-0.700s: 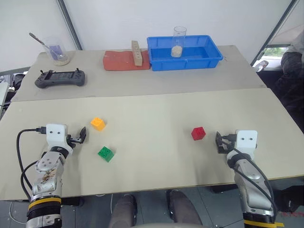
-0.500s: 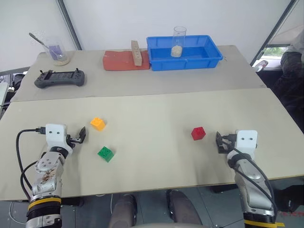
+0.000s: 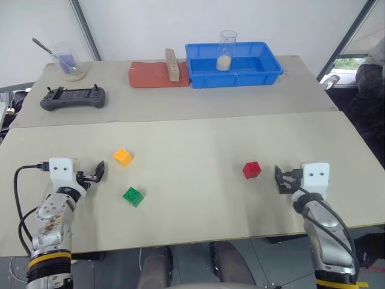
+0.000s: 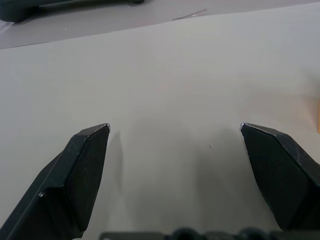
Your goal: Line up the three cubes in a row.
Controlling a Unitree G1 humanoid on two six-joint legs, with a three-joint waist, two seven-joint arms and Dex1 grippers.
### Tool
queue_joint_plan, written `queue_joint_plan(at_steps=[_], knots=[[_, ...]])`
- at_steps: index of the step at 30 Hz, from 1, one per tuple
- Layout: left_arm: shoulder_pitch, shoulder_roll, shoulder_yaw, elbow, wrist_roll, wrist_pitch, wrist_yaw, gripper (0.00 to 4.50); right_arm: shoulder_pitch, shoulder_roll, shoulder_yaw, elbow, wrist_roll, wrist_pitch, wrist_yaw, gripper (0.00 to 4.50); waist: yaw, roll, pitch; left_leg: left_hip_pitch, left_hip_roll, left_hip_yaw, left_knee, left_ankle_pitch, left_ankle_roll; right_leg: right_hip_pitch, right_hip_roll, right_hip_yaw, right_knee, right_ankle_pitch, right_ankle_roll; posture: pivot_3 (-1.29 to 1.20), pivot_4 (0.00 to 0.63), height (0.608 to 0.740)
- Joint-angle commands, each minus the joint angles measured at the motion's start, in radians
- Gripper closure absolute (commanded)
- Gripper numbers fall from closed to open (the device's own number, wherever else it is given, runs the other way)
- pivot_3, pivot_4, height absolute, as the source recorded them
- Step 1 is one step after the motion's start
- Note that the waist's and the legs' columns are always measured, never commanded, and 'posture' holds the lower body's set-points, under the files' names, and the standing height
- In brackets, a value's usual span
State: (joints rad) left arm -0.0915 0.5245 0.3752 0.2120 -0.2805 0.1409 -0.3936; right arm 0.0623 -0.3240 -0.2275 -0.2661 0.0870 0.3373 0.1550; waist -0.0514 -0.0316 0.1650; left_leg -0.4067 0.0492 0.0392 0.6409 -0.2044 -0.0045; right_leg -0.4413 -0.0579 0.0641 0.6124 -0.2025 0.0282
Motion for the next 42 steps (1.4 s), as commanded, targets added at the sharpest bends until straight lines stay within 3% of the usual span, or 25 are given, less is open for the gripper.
queue_joint_plan(at_steps=[1, 7, 12, 20, 29, 42], knots=[[-0.05, 0.081, 0.04, -0.078, -0.075, 0.035, -0.1, 0.05, 0.006, -0.064, -0.05, -0.071, 0.054, -0.004, 0.083, 0.0, 0.004, -0.004, 0.002, 0.0, 0.0, 0.0, 0.0, 0.0, 0.0, 0.0, 0.0, 0.0, 0.0, 0.0, 0.0, 0.0, 0.15, 0.74], [-0.212, 0.199, -0.043, -0.241, -0.218, 0.187, -0.319, 0.05, 0.011, -0.211, -0.101, -0.09, 0.219, 0.021, 0.322, 0.0, 0.018, -0.008, 0.005, -0.004, 0.0, 0.0, 0.0, 0.0, 0.0, -0.001, -0.001, 0.0, -0.002, 0.0, 0.0, 0.0, 0.15, 0.74], [-0.316, 0.232, -0.241, -0.431, -0.325, 0.299, -0.562, 0.05, 0.016, -0.396, -0.085, -0.015, 0.318, -0.007, 0.636, 0.0, 0.019, -0.008, 0.005, -0.004, -0.002, 0.001, 0.0, 0.004, 0.008, 0.002, -0.001, 0.001, -0.003, -0.002, 0.004, 0.0, 0.15, 0.74], [-0.352, 0.267, -0.444, -0.523, -0.358, 0.272, -0.925, 0.05, -0.106, -0.545, 0.031, 0.136, 0.332, -0.072, 0.965, 0.0, 0.005, -0.009, 0.006, -0.003, 0.0, 0.001, 0.0, 0.002, 0.009, 0.001, 0.003, 0.002, 0.0, -0.003, 0.006, 0.0, 0.15, 0.74], [-0.374, 0.202, -0.438, -0.492, -0.335, 0.196, -0.944, 0.05, -0.317, -0.516, 0.191, 0.419, 0.196, -0.268, 1.07, 0.0, 0.011, -0.009, 0.006, -0.003, -0.003, 0.0, 0.007, 0.002, 0.01, 0.004, 0.002, 0.005, 0.0, -0.003, 0.006, 0.0, 0.15, 0.74], [-0.308, 0.184, -0.412, -0.565, -0.352, 0.204, -0.883, 0.05, -0.531, -0.46, 0.262, 0.687, 0.13, -0.366, 1.152, 0.0, 0.01, -0.009, 0.006, -0.003, -0.003, 0.0, 0.007, 0.002, 0.01, 0.004, 0.003, 0.005, 0.001, 0.001, 0.012, 0.0, 0.15, 0.74]])
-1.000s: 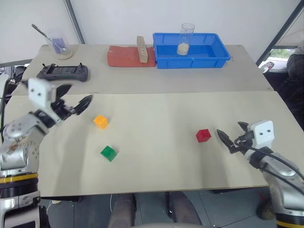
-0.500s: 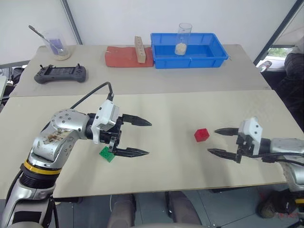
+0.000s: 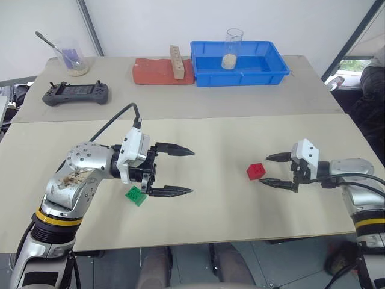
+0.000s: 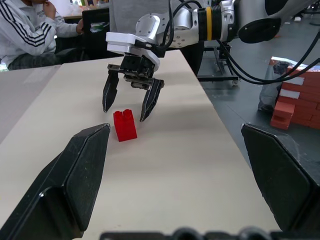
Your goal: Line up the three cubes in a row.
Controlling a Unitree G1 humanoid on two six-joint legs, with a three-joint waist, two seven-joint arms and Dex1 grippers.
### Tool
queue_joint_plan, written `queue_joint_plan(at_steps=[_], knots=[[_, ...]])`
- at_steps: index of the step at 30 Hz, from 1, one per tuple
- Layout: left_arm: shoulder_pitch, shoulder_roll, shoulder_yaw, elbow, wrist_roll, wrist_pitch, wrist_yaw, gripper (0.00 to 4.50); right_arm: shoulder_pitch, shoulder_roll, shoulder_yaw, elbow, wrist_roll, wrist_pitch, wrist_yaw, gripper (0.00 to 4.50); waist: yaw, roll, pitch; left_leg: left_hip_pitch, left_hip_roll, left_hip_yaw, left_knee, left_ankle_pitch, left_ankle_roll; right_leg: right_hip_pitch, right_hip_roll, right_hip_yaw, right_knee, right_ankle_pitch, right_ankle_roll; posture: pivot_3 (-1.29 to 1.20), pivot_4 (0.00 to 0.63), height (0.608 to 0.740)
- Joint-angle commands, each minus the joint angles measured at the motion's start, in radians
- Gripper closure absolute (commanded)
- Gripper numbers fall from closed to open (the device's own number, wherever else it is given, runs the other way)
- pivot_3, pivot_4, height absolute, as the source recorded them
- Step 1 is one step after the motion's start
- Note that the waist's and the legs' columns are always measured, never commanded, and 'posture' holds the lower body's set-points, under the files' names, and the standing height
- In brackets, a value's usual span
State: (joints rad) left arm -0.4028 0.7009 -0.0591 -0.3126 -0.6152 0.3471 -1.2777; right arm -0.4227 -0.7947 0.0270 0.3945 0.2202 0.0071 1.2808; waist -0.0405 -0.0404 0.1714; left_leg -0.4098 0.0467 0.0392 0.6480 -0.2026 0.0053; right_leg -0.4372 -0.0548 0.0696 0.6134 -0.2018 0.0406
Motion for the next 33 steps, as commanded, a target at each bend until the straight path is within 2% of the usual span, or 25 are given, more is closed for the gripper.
queue_joint_plan(at_steps=[1, 8, 11, 17, 18, 25, 29, 33], knots=[[0.006, 0.008, 0.023, -0.043, -0.019, -0.001, 0.001, 0.05, -0.063, 0.02, 0.017, 0.038, -0.006, -0.038, 0.039, 0.0, -0.001, 0.0, 0.0, 0.0, 0.0, 0.0, 0.0, 0.0, 0.0, 0.0, 0.0, 0.0, 0.0, 0.0, 0.0, 0.0, 0.15, 0.74], [0.015, 0.011, 0.021, -0.053, -0.02, 0.002, 0.001, 0.05, -0.151, 0.045, 0.074, 0.136, -0.056, -0.125, 0.11, 0.0, -0.002, 0.0, 0.0, 0.001, 0.0, 0.0, 0.002, 0.0, 0.0, 0.0, 0.0, 0.0, 0.003, 0.0, 0.0, 0.0, 0.15, 0.74], [0.025, 0.015, 0.024, -0.062, -0.022, 0.006, 0.002, 0.0, -0.172, 0.041, 0.08, 0.175, -0.061, -0.143, 0.138, 0.85, 0.001, 0.0, 0.0, 0.001, 0.0, 0.0, 0.002, 0.0, 0.0, 0.001, 0.0, 0.0, 0.003, 0.0, 0.0, 0.0, 0.15, 0.74], [0.038, 0.021, 0.028, -0.068, -0.026, 0.007, 0.007, 0.0, -0.181, 0.035, 0.079, 0.208, -0.067, -0.166, 0.174, 2.94, 0.0, 0.0, 0.0, 0.001, 0.0, 0.0, 0.002, 0.0, 0.0, 0.001, 0.0, 0.0, 0.003, 0.0, -0.001, 0.0, 0.15, 0.74], [0.039, 0.021, 0.029, -0.068, -0.027, 0.008, 0.009, 0.0, -0.182, 0.036, 0.078, 0.209, -0.067, -0.167, 0.177, 3.1, 0.0, 0.0, 0.0, 0.001, 0.0, 0.0, 0.002, 0.0, 0.0, 0.001, 0.0, 0.0, 0.004, 0.0, -0.001, 0.0, 0.15, 0.74], [0.057, 0.022, 0.066, -0.014, 0.009, -0.035, 0.04, 0.0, -0.194, 0.063, 0.079, 0.099, -0.043, -0.117, 0.173, 3.1, -0.004, 0.0, 0.0, 0.003, 0.0, 0.0, 0.006, 0.0, 0.0, 0.001, 0.0, 0.001, 0.01, 0.0, -0.001, 0.0, 0.15, 0.74], [0.128, 0.037, 0.13, 0.016, 0.029, -0.053, 0.066, 0.0, -0.23, 0.132, 0.122, -0.035, -0.042, -0.032, 0.148, 3.1, -0.018, 0.001, 0.0, 0.006, 0.001, 0.0, 0.007, 0.0, 0.0, 0.0, 0.002, 0.001, 0.014, 0.0, -0.002, 0.0, 0.15, 0.74], [0.233, 0.051, 0.189, -0.012, 0.03, -0.073, 0.081, 0.0, -0.288, 0.211, 0.185, -0.003, -0.093, -0.022, 0.119, 3.1, -0.02, 0.001, 0.0, 0.006, 0.003, -0.002, 0.008, 0.0, 0.0, 0.0, 0.004, 0.001, 0.017, -0.001, -0.005, 0.0, 0.15, 0.74]])
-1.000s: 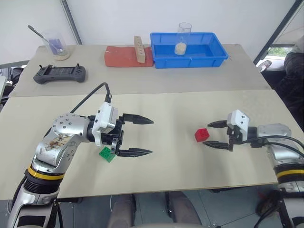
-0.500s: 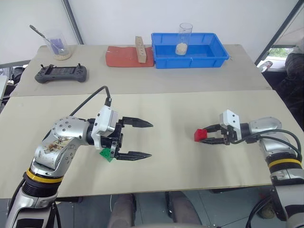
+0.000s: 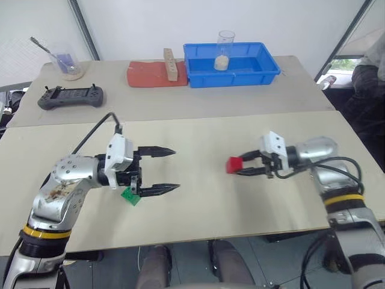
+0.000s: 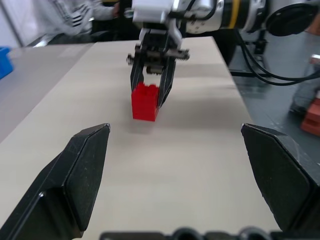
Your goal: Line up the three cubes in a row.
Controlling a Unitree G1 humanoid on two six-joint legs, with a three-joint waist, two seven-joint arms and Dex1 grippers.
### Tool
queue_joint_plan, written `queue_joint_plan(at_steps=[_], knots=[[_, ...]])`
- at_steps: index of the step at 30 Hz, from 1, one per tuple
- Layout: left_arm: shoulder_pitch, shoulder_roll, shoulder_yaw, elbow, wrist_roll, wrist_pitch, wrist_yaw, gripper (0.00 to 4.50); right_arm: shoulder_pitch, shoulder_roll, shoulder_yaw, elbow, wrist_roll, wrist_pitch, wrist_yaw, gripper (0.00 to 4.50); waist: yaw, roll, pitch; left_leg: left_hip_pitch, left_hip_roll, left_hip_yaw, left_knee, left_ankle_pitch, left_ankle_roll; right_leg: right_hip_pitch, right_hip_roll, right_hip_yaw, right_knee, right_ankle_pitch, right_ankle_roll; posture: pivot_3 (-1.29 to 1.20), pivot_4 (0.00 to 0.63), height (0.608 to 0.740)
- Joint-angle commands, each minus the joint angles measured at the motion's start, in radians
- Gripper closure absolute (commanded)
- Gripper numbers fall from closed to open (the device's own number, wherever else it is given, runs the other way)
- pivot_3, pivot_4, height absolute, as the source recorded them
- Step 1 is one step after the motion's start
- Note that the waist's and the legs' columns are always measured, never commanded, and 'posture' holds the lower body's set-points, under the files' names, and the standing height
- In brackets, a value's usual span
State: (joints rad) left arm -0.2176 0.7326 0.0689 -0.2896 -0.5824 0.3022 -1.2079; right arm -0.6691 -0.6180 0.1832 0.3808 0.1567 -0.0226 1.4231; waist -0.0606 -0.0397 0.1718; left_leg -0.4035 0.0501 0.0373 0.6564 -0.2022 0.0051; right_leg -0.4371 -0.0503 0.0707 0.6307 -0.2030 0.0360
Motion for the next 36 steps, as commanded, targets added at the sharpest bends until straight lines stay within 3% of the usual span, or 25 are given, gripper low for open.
queue_joint_plan(at_steps=[1, 7, 15, 27, 36], knots=[[0.075, 0.023, 0.075, -0.05, -0.006, -0.027, 0.018, 0.0, -0.062, 0.058, 0.046, 0.042, -0.048, -0.006, -0.035, 3.1, 0.001, 0.0, 0.0, 0.0, 0.0, 0.0, 0.001, 0.0, 0.0, 0.0, 0.0, 0.0, 0.0, -0.002, -0.003, 0.0, 0.15, 0.74], [0.251, 0.027, 0.154, -0.167, -0.021, -0.017, 0.07, 0.0, -0.17, 0.176, 0.124, 0.27, -0.141, -0.127, -0.055, 3.1, 0.004, 0.0, 0.0, -0.003, 0.0, 0.001, 0.002, 0.0, 0.0, -0.001, -0.002, 0.0, -0.001, -0.002, -0.004, 0.0, 0.15, 0.74], [0.349, 0.024, 0.197, -0.233, -0.029, -0.015, 0.104, 0.0, -0.265, 0.172, 0.136, 0.452, -0.172, -0.219, 0.022, 3.1, 0.014, 0.001, 0.0, -0.002, 0.0, 0.001, 0.002, 0.0, 0.0, -0.001, -0.003, -0.001, -0.001, -0.002, -0.006, 0.0, 0.15, 0.74], [0.325, 0.023, 0.164, -0.226, -0.026, -0.015, 0.102, 0.0, -0.296, 0.151, 0.114, 0.58, -0.187, -0.301, 0.052, 3.1, 0.015, 0.001, 0.0, -0.001, 0.0, 0.002, 0.002, 0.0, 0.0, -0.001, -0.003, -0.001, -0.001, -0.002, -0.007, 0.0, 0.15, 0.74], [0.302, 0.026, 0.153, -0.207, -0.023, -0.014, 0.092, 0.0, -0.276, 0.088, 0.082, 0.567, -0.16, -0.285, 0.114, 3.1, 0.015, 0.001, 0.0, -0.002, 0.0, 0.002, 0.002, 0.0, 0.0, -0.001, -0.003, -0.001, -0.001, -0.002, -0.007, 0.0, 0.15, 0.74]])
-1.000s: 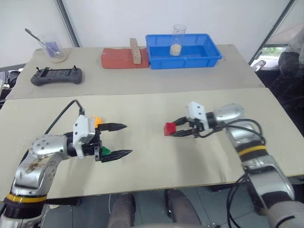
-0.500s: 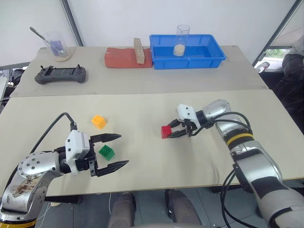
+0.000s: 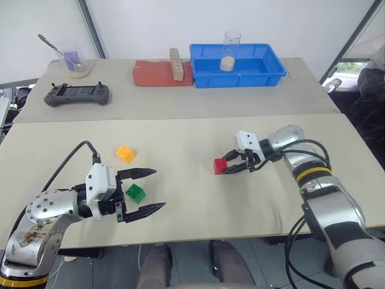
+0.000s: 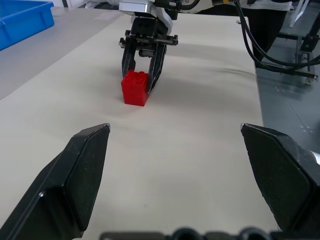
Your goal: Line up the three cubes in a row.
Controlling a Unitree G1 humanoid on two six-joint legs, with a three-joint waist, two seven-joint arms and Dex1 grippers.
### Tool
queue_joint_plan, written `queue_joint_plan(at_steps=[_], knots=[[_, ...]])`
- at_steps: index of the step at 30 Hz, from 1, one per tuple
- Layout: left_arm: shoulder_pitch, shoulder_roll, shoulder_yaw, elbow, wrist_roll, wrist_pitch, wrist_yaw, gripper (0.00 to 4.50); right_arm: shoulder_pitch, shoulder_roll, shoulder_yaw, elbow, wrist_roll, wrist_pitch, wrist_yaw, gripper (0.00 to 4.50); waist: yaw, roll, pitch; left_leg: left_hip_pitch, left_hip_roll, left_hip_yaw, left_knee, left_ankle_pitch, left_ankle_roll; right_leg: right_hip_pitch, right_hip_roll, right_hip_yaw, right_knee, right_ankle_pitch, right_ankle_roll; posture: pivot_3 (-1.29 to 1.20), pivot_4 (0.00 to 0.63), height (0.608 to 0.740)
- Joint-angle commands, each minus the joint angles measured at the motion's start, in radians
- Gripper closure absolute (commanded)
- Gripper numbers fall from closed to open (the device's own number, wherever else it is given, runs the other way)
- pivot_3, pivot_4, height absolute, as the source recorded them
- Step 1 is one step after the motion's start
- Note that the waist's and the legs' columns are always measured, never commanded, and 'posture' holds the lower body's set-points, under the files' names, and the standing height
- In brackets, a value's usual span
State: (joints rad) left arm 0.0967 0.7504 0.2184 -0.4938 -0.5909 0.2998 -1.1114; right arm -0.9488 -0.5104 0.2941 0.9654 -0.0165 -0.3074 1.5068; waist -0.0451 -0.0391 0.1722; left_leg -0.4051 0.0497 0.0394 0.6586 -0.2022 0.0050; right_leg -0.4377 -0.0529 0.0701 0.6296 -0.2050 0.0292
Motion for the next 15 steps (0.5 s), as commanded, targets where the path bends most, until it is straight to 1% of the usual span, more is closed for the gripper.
queue_joint_plan(at_steps=[1, 5, 6, 7, 8, 13, 15], knots=[[-0.016, 0.007, 0.001, -0.001, -0.014, -0.011, -0.003, 0.0, 0.005, -0.023, -0.031, -0.018, 0.015, 0.001, 0.032, 3.1, 0.0, 0.0, 0.0, 0.0, 0.0, 0.0, 0.0, 0.0, 0.0, 0.0, 0.0, 0.0, 0.0, 0.0, 0.0, 0.0, 0.15, 0.74], [-0.02, 0.001, -0.01, -0.001, -0.009, -0.014, 0.0, 0.0, 0.01, -0.026, -0.032, -0.014, 0.007, -0.004, 0.035, 3.1, -0.004, 0.0, 0.0, 0.0, 0.0, 0.0, 0.0, 0.0, 0.0, 0.0, 0.0, 0.0, 0.0, 0.0, 0.0, 0.0, 0.15, 0.74], [-0.018, 0.0, -0.012, -0.002, -0.009, -0.015, 0.0, 0.0, 0.012, -0.026, -0.03, -0.013, 0.0, -0.015, 0.031, 2.6, -0.004, 0.0, 0.0, 0.0, 0.0, 0.0, 0.0, 0.0, 0.0, 0.0, 0.0, 0.0, 0.0, 0.0, 0.0, 0.0, 0.15, 0.74], [-0.017, 0.0, -0.013, -0.003, -0.009, -0.016, 0.0, 0.0, 0.014, -0.026, -0.03, -0.011, -0.002, -0.018, 0.031, 1.99, -0.004, 0.0, 0.0, 0.0, 0.0, 0.0, 0.0, 0.0, 0.0, 0.0, 0.0, 0.0, 0.0, 0.0, 0.0, 0.0, 0.15, 0.74], [-0.016, 0.0, -0.014, -0.003, -0.009, -0.016, 0.0, 0.0, 0.014, -0.026, -0.031, -0.011, -0.003, -0.019, 0.031, 1.76, -0.003, 0.0, 0.0, 0.0, 0.0, 0.0, 0.0, 0.0, 0.0, 0.0, 0.0, 0.0, 0.0, 0.0, 0.0, 0.0, 0.15, 0.74], [-0.015, -0.001, -0.014, -0.003, -0.009, -0.015, 0.008, 0.0, -0.002, -0.026, -0.042, -0.016, 0.006, -0.005, 0.035, 0.01, -0.003, 0.0, 0.0, 0.0, 0.0, 0.0, 0.0, 0.0, 0.0, 0.0, 0.0, 0.0, 0.0, 0.0, 0.0, 0.0, 0.15, 0.74], [0.001, -0.006, 0.001, -0.013, -0.01, -0.008, 0.03, 0.0, 0.009, -0.042, -0.055, -0.07, 0.031, 0.018, 0.057, 0.01, -0.003, 0.0, 0.0, 0.0, 0.0, 0.0, 0.0, 0.0, 0.0, 0.0, 0.0, 0.0, 0.0, 0.0, 0.0, 0.0, 0.15, 0.74]])
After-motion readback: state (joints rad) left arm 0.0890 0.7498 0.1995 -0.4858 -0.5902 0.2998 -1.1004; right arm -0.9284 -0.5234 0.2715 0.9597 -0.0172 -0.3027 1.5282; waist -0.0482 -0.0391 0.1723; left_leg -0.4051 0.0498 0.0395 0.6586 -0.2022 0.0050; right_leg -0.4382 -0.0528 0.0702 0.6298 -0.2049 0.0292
